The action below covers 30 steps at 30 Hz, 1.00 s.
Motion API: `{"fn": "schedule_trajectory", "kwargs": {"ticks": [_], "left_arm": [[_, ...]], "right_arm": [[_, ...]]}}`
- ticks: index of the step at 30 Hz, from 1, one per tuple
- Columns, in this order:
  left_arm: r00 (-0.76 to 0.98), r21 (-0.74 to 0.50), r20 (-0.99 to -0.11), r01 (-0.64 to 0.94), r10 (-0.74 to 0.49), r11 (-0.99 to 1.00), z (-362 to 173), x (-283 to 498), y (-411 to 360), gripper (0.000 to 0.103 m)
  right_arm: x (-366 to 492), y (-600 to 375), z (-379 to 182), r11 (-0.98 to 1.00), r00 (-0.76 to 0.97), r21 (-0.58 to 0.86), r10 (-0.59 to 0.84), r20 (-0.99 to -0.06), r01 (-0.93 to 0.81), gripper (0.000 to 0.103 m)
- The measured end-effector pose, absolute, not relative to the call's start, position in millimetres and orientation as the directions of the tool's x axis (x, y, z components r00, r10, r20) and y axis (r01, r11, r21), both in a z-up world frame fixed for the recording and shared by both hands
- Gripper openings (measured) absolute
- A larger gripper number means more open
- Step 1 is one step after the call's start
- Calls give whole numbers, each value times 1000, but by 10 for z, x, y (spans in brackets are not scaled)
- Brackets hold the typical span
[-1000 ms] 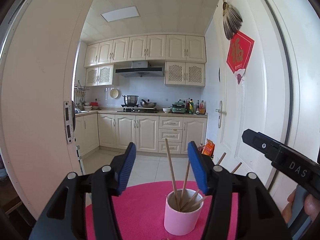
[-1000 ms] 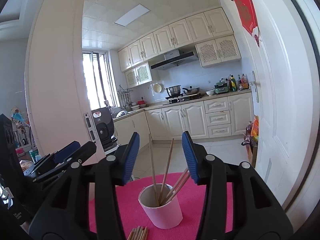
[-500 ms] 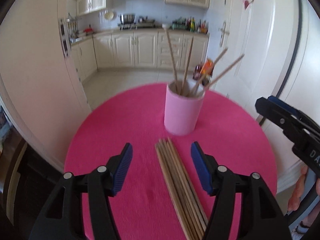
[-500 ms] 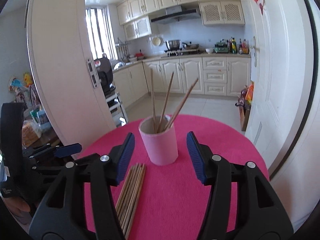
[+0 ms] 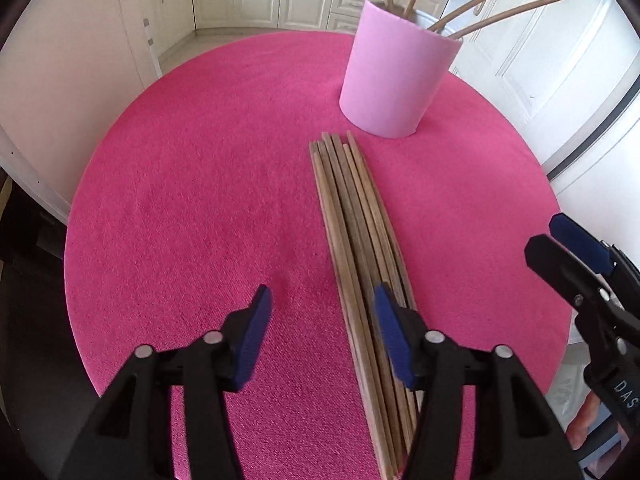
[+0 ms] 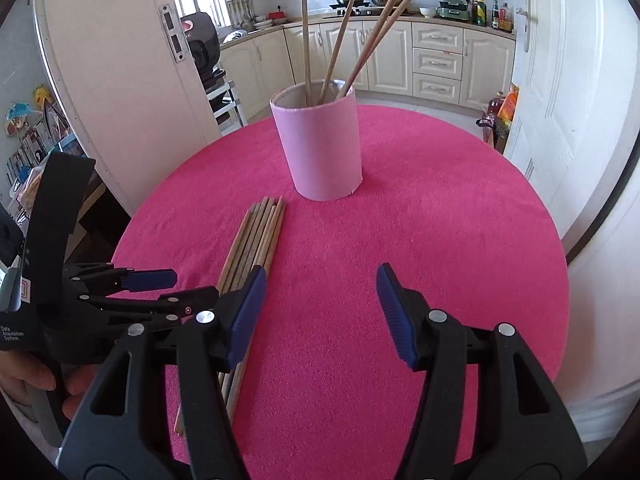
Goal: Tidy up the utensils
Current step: 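Return the left gripper to the pile and grasp a chopstick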
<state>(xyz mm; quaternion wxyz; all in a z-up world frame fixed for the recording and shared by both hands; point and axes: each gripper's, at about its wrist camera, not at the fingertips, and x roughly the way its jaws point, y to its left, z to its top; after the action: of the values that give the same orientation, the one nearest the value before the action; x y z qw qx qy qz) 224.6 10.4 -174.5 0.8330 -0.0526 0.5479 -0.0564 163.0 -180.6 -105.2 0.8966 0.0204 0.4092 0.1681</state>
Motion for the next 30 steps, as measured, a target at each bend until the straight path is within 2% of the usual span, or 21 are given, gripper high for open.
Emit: {"fn": "schedule_trajectory", "kwargs": {"ticks": [3, 8, 10, 15, 23, 30], "left_arm": [[376, -142, -915, 35, -144, 989, -1797, 2278, 73, 39], [380, -117, -917, 36, -121, 993, -1823, 2277, 32, 38], [379, -125, -916, 44, -132, 991, -1814, 2270, 51, 23], [369, -171, -912, 54, -179, 984, -1792, 2217, 171, 15], [363, -161, -918, 33, -162, 986, -1813, 2231, 256, 15], [341, -71, -937, 27, -77, 997, -1797, 2306, 117, 20]], "right_arm": [[1654, -1816, -1093, 943, 598, 178, 317, -736, -281, 57], [1681, -1807, -1130, 943, 583, 178, 316, -749, -282, 57], [1699, -1798, -1132, 943, 575, 175, 314, -755, -284, 57], [1736, -1731, -1187, 940, 541, 163, 309, -782, -300, 57], [1775, -1613, -1228, 935, 506, 155, 306, -806, -318, 57], [1835, -1483, -1263, 934, 464, 127, 279, -841, -333, 57]]}}
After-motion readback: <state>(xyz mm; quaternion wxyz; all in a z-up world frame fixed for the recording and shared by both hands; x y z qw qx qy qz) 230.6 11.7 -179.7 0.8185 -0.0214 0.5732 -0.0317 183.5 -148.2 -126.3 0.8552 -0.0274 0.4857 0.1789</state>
